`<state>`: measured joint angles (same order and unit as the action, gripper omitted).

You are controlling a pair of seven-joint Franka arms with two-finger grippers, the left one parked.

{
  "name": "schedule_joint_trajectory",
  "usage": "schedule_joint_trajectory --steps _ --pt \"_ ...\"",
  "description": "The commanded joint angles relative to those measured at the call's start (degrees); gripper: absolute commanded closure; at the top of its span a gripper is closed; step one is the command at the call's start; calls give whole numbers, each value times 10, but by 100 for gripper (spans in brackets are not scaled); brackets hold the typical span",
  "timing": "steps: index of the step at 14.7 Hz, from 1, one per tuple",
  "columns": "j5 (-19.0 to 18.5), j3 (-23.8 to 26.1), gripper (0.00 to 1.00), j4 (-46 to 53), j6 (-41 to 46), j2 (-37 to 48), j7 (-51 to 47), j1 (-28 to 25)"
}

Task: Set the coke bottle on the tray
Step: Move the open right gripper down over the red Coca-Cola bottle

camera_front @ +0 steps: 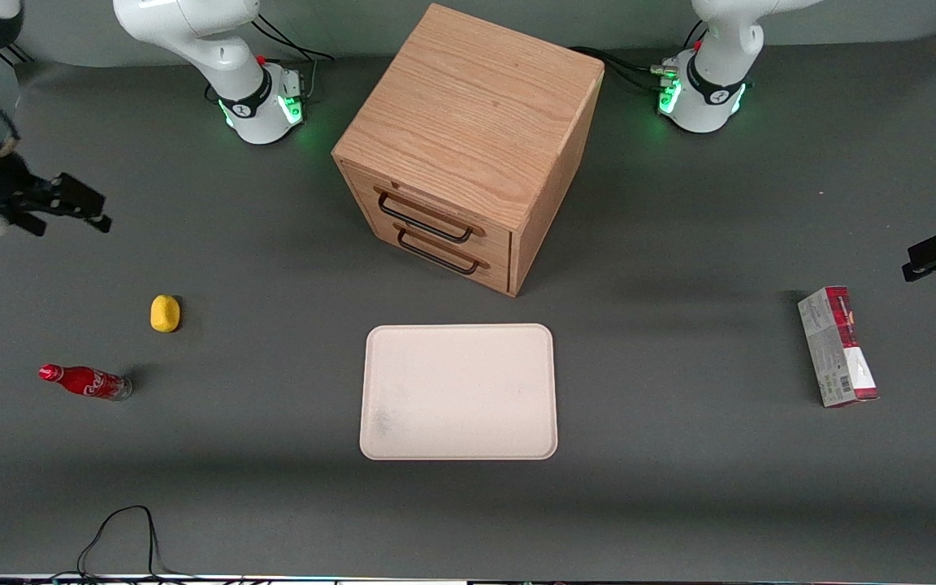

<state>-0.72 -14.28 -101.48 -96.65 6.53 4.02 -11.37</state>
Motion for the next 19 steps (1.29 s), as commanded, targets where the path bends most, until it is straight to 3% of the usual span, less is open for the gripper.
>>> schedule_joint_trajectory --steps 1,4,6,8,11,19 --pt "2 -66 0 90 5 -99 103 0" --pt "34 -129 0 138 -38 -192 193 2" --pt "98 -180 0 146 -87 -251 277 2" --pt "137 -208 0 152 -105 -300 308 3" --pt "187 -230 0 144 -133 -340 348 7" --pt "268 -239 0 131 -195 -430 395 15"
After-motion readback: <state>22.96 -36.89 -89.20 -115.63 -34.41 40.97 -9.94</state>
